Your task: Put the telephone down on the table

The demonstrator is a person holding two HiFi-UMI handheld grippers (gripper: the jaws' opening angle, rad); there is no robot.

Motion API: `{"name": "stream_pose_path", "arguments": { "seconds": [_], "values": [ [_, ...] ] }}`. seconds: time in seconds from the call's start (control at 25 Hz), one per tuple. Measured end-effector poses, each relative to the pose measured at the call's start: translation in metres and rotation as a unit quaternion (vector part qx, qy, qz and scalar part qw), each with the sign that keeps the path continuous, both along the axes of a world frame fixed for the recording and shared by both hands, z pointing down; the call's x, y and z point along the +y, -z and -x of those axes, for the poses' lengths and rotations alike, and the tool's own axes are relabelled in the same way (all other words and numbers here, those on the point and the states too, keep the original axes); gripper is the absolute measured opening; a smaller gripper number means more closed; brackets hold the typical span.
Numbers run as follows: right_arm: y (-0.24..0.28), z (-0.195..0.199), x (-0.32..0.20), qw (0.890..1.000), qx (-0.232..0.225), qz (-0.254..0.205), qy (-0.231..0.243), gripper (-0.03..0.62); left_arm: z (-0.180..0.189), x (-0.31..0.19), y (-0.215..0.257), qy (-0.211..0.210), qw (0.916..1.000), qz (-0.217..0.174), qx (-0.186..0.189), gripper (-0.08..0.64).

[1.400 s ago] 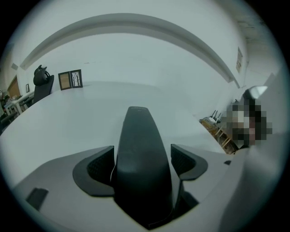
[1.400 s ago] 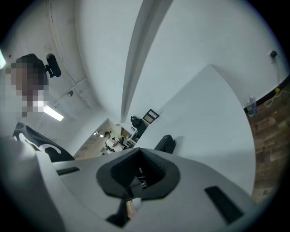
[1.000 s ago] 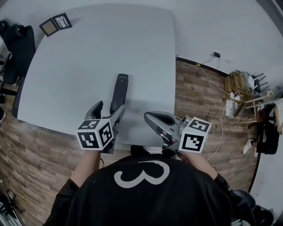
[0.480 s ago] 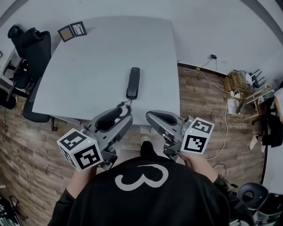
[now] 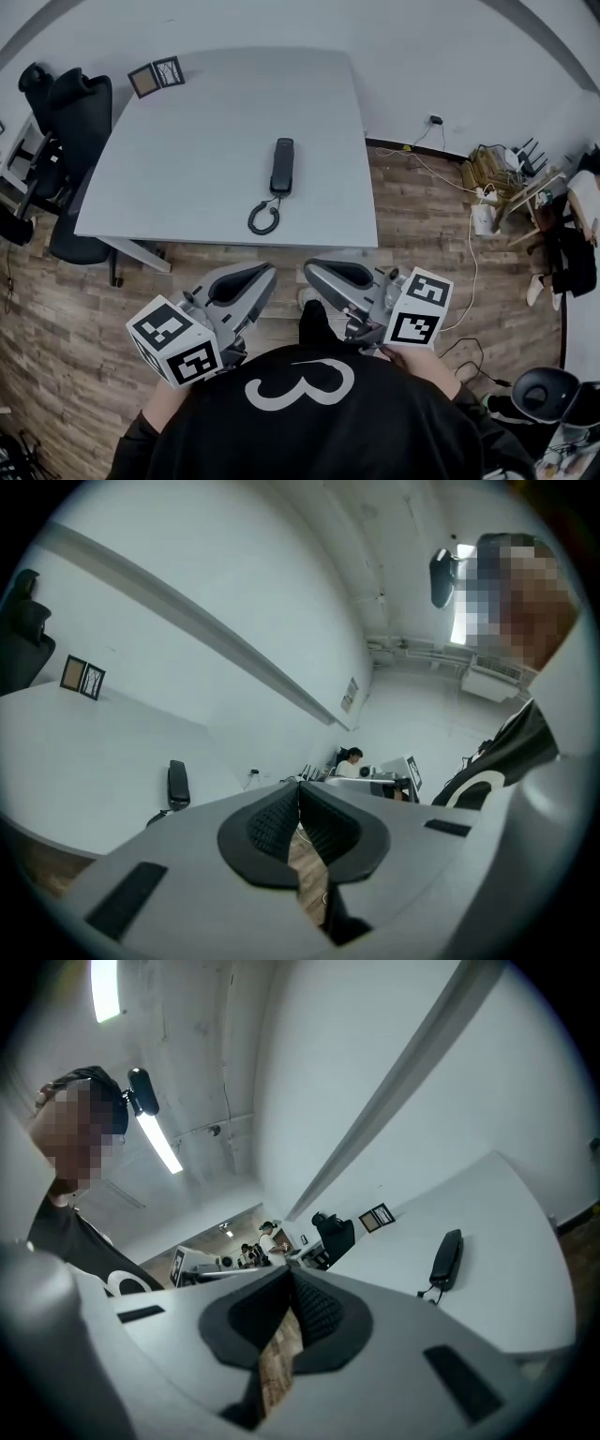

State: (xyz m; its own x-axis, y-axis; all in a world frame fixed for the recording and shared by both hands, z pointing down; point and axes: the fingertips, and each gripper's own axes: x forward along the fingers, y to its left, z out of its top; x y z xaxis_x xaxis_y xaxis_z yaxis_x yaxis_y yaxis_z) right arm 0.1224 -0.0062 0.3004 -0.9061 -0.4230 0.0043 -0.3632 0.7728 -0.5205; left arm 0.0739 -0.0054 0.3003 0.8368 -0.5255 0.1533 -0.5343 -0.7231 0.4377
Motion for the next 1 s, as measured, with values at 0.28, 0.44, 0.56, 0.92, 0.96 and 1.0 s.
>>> {"name": "stream_pose_path", "arguments": {
  "seconds": [0.28, 0.44, 0.56, 0.92, 0.96, 1.0],
  "values": [
    [-0.021, 0.010, 0.026, 1.000, 0.003, 0.027, 0.002, 0.009, 0.009, 0.022, -0.020, -0.002, 0.9993, 0.032, 0.021, 0.014],
    [-0.032, 0.003, 0.038, 0.999, -0.001, 0.045, -0.003, 0.009, 0.002, 0.036, -0.027, -0.010, 0.9977, 0.053, 0.042, 0.014],
    [-0.041, -0.002, 0.040, 0.999, 0.015, 0.049, -0.016, 0.009, -0.001, 0.039, -0.031, -0.012, 0.9976, 0.057, 0.038, 0.014],
    [-0.045, -0.008, 0.038, 0.998, 0.027, 0.046, -0.032, 0.008, -0.003, 0.033, -0.042, -0.004, 0.9987, 0.051, 0.000, 0.014],
    [-0.045, -0.008, 0.038, 0.998, 0.026, 0.046, -0.033, 0.008, -0.004, 0.033, -0.042, -0.006, 0.9988, 0.050, -0.002, 0.014],
    [-0.044, -0.008, 0.038, 0.998, 0.026, 0.046, -0.035, 0.008, -0.005, 0.033, -0.042, -0.009, 0.9987, 0.050, -0.002, 0.014]
  ]
}}
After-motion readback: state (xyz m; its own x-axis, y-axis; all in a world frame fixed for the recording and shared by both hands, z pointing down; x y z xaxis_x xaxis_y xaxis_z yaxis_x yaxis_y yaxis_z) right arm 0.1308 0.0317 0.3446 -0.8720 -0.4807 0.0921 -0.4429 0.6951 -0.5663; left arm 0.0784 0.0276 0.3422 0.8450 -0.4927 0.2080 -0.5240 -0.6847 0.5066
